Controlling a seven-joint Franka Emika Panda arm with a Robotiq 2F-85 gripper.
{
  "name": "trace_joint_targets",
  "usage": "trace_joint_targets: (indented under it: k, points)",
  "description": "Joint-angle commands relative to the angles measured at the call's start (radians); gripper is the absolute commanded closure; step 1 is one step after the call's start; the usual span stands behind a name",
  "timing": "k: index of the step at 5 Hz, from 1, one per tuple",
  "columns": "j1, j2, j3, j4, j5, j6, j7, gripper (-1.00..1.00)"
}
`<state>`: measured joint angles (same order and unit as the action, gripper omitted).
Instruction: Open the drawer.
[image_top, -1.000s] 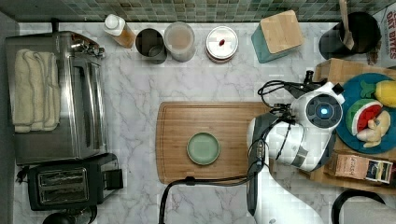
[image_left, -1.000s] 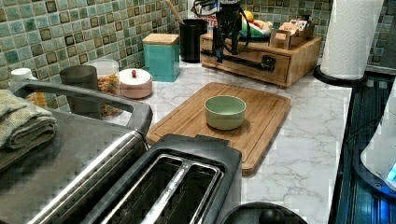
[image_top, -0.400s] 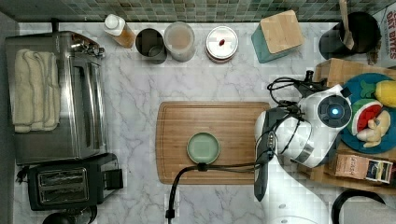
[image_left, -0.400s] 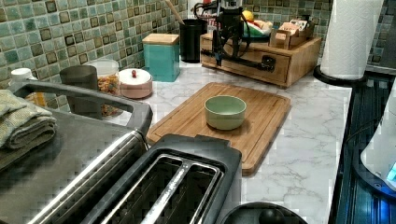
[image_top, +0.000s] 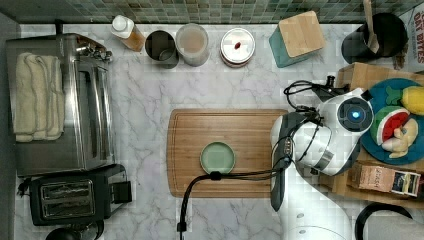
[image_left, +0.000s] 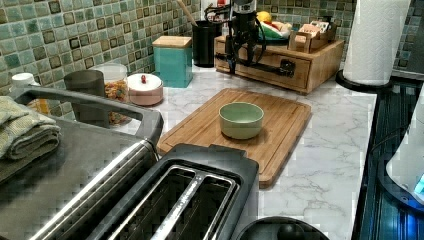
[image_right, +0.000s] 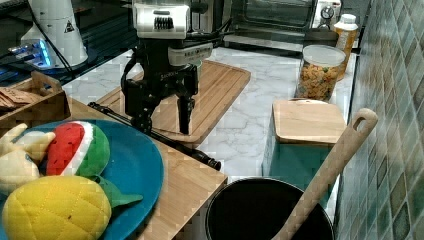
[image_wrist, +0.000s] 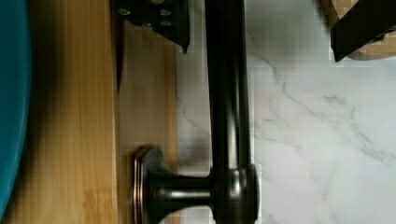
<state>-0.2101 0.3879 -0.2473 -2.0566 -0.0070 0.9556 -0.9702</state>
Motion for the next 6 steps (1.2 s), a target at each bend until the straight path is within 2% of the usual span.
trace_joint_targets:
  k: [1, 2, 4, 5, 6]
  points:
    - [-0.003, 0.005, 0.04, 0.002, 0.072, -0.041, -0.004, -1.0]
    - [0.064, -0.018, 0.033, -0.002, 0.039, -0.111, 0.081, -1.0]
    - [0.189, -0.074, 0.086, -0.092, 0.046, -0.015, 0.212, -1.0]
    - [0.244, -0.081, 0.109, -0.111, 0.012, 0.022, 0.295, -1.0]
    - [0.287, -0.083, 0.137, -0.08, 0.006, -0.042, 0.336, -1.0]
